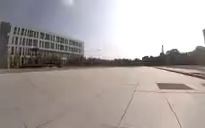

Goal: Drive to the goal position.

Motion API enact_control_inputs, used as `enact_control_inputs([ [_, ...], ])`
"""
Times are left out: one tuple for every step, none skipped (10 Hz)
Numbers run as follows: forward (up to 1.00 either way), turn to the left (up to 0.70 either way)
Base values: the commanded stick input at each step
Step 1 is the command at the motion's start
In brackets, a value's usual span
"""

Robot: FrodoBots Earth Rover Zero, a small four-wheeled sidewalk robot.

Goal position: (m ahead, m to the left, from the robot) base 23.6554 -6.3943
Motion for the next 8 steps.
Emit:
enact_control_inputs([
  [0.7,0.0],
  [0.7,0.0],
  [0.7,0.0],
  [0.7,0.0],
  [0.7,0.0],
  [0.7,0.0],
  [0.7,0.0],
  [0.7,0.0],
])
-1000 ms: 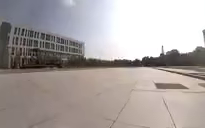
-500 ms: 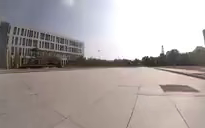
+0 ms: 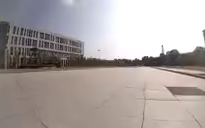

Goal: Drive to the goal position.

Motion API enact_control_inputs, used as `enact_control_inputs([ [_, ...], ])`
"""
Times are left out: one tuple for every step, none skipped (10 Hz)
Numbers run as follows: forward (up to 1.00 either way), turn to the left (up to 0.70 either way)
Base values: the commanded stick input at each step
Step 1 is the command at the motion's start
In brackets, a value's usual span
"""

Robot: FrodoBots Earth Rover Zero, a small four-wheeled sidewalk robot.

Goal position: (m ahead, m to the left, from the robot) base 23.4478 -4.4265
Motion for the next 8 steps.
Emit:
enact_control_inputs([
  [0.7,0.0],
  [0.7,0.0],
  [0.7,0.0],
  [0.7,0.0],
  [0.7,0.0],
  [0.7,0.0],
  [0.7,0.0],
  [0.7,0.0],
])
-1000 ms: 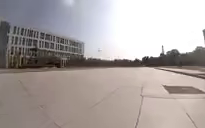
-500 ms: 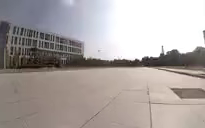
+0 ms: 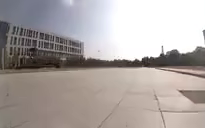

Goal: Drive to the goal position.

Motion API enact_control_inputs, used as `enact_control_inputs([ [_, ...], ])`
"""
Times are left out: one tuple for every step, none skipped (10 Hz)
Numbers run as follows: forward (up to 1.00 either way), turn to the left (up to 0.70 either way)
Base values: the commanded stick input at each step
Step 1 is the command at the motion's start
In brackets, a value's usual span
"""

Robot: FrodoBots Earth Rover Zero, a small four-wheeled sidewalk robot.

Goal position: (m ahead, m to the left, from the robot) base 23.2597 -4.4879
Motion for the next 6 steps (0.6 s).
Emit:
enact_control_inputs([
  [0.7,0.0],
  [0.7,0.0],
  [0.7,0.0],
  [0.7,0.0],
  [0.7,0.0],
  [0.7,0.0],
])
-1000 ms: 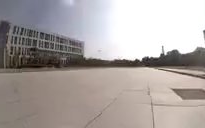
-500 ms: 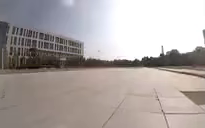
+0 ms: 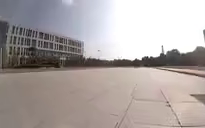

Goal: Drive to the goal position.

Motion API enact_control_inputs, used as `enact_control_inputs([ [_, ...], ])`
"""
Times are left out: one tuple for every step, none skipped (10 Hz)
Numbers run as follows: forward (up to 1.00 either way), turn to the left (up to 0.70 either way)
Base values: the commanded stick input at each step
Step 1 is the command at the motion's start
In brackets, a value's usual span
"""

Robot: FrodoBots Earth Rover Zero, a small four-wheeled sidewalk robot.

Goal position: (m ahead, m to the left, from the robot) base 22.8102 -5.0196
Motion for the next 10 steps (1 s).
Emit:
enact_control_inputs([
  [0.7,0.0],
  [0.7,0.0],
  [0.7,0.0],
  [0.7,0.0],
  [0.7,0.0],
  [0.7,0.0],
  [0.7,0.0],
  [0.7,0.0],
  [0.7,0.0],
  [0.7,0.0],
])
